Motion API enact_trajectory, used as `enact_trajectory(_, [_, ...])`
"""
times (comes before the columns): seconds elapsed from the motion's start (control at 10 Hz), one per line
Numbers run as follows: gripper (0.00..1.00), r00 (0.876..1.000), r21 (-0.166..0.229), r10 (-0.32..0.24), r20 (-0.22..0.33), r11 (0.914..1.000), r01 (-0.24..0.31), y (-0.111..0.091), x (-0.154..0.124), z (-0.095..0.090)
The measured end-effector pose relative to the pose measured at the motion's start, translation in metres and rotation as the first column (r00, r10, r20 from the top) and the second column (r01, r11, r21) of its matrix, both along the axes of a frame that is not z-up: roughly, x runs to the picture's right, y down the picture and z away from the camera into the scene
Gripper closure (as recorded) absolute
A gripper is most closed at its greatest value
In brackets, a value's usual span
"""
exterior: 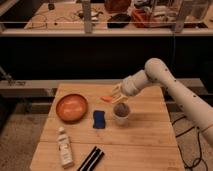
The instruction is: Place the pepper in the ceramic cup
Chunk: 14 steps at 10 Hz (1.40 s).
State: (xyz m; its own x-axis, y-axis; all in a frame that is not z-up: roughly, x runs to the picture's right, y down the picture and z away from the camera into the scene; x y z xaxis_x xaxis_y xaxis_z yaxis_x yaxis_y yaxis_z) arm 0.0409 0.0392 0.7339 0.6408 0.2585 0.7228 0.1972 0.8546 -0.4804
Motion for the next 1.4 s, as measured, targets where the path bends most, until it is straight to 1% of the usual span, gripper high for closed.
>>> enact_trajectory(0.2, [0.96,1.000,-0.015,-0.007,0.018,0.9999,0.007,0.007,-0.005,0.004])
enact_trajectory(0.4, [0.96,0.999,-0.036,0.001,0.034,0.9994,0.000,0.018,-0.003,0.008])
enact_trajectory(1.0, [0.96,0.998,-0.071,0.039,0.040,0.9968,-0.036,0.030,0.015,0.012])
enact_trajectory(1.1, [0.92,0.998,-0.077,0.045,0.044,0.9962,-0.042,0.031,0.017,0.013])
enact_trajectory(1.3, [0.76,0.998,-0.086,0.046,0.053,0.9954,-0.042,0.032,0.021,0.013])
enact_trajectory(1.4, [0.64,0.997,-0.090,0.045,0.058,0.9952,-0.039,0.033,0.022,0.014])
